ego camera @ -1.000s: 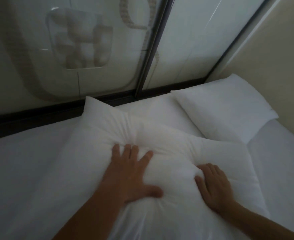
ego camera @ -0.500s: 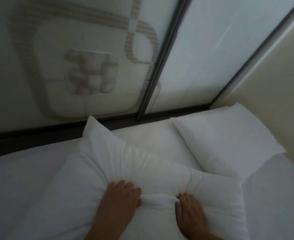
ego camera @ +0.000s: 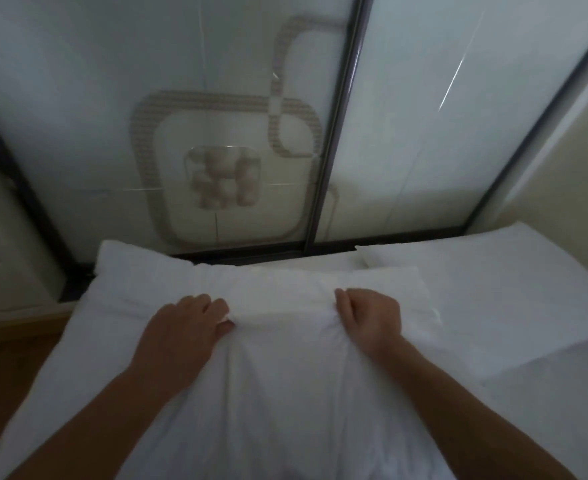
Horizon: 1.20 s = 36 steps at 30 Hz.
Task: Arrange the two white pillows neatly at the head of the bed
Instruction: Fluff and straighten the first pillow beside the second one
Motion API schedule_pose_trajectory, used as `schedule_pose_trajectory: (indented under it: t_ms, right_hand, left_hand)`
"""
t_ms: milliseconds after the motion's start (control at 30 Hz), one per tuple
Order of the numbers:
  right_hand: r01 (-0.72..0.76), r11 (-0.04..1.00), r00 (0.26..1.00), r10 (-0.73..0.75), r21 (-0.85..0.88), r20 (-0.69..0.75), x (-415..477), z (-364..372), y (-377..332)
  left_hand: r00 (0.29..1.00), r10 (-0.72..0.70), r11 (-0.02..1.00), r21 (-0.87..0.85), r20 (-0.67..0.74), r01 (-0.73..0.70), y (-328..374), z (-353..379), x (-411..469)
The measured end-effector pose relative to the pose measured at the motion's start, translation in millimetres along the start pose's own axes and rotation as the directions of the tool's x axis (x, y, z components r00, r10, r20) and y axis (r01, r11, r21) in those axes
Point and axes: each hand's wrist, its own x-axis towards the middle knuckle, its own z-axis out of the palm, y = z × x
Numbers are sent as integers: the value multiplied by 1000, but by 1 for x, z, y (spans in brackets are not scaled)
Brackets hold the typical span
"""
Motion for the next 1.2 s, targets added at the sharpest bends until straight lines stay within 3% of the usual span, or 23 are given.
schedule_pose_trajectory:
  t_ms: [133,167,233,267,333,433,567,667,733,867,1000,1067,1200]
  right_hand:
    - [97,995,969,-94,0,230,58,43,3]
    - [111,993,947,-95,-35,306,59,60,5]
    - [108,992,919,-72,-71,387,45,90,14]
    - [106,992,915,-70,-70,396,32,100,21]
    - [151,987,895,-114,-53,431,17,112,30]
    - [188,981,845,-140,-41,516,28,109,42]
    - [-41,981,831,140,-192,539,40,97,68]
    - [-95,975,825,190,-200,533,39,101,67]
    - [-98,974,820,195,-204,538,43,105,61]
    - [-31,973,886,133,-230,443,43,112,53]
    - [-163,981,918,189,-105,348,37,97,51]
    - [-199,980,937,191,-4,293,36,76,56]
    - [-137,989,981,128,56,143,30,36,57]
  left_hand:
    - [976,-207,977,71,71,202,0,20,-15]
    - [948,-279,958,108,152,265,1,30,-21]
    - [819,-443,896,152,365,417,-1,49,-34]
    - [766,-475,877,160,433,454,0,58,-41]
    - [734,-470,870,117,490,479,5,67,-44]
    - [726,-391,905,93,565,415,29,71,-41]
    - [764,-244,970,149,597,193,52,71,-55]
    - [849,-171,984,129,501,122,42,63,-57]
    - [845,-188,978,174,501,114,30,61,-55]
    - [843,-195,971,217,502,96,18,57,-56]
    - [854,-203,954,293,479,62,14,50,-62]
    - [859,-144,951,309,491,-17,10,46,-61]
    - [931,2,911,383,366,-153,-6,21,-50]
